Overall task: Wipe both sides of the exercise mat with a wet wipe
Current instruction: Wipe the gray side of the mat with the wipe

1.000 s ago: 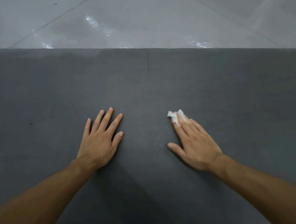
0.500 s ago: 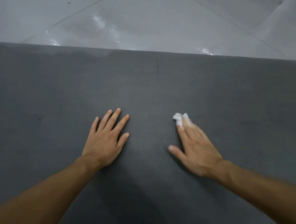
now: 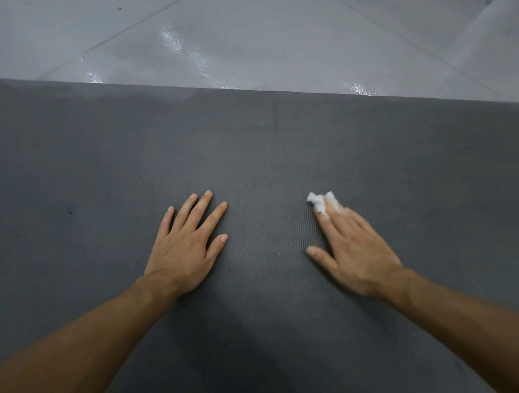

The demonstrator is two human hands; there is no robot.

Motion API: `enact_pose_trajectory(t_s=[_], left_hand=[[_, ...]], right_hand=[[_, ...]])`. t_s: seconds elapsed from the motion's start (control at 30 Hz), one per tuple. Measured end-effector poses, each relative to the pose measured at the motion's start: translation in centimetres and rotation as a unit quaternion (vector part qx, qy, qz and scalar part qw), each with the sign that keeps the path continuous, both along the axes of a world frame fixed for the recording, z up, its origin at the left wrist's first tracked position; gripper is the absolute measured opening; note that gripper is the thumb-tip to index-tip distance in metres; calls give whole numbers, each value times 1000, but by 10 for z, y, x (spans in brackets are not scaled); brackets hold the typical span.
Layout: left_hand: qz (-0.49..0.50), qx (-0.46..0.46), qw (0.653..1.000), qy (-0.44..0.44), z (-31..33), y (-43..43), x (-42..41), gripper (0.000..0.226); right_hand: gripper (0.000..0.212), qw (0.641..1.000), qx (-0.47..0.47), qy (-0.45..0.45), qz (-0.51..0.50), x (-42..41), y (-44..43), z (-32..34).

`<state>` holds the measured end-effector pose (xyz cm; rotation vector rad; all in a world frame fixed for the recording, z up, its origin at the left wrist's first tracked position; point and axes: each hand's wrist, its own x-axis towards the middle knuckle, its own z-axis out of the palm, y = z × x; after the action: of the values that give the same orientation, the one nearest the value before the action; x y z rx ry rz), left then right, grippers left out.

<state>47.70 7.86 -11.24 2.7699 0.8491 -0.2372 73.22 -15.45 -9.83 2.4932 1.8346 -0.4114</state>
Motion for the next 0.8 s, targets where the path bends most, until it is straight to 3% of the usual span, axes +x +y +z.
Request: enact_pose_trajectory(t_s=[0.1,0.23,0.47,0.57,0.7,0.8], left_hand=[[0,-1,1000,3,1,0,-1,69],[6,-1,1000,2,0,-2,-3,69],[24,-4,1000,-13,-3,-10,0,69],[27,-9,999,-20,-3,-11,1,70],[30,-11,999,-15,-1,-12,2,72],[34,-19,999,-15,-1,-12,3,72]], right_hand=[[94,997,-10,-12,-70,33,-1,-2],[99,996,-2,19,-83,31,-2,-2],[96,981,0,88,172,-65,-14,13],[91,970,-25,81,226,-95,-21,9],[84,974,-24,57,216,-83,-24,3],[84,990,-15,45,136,-46,-21,-2]])
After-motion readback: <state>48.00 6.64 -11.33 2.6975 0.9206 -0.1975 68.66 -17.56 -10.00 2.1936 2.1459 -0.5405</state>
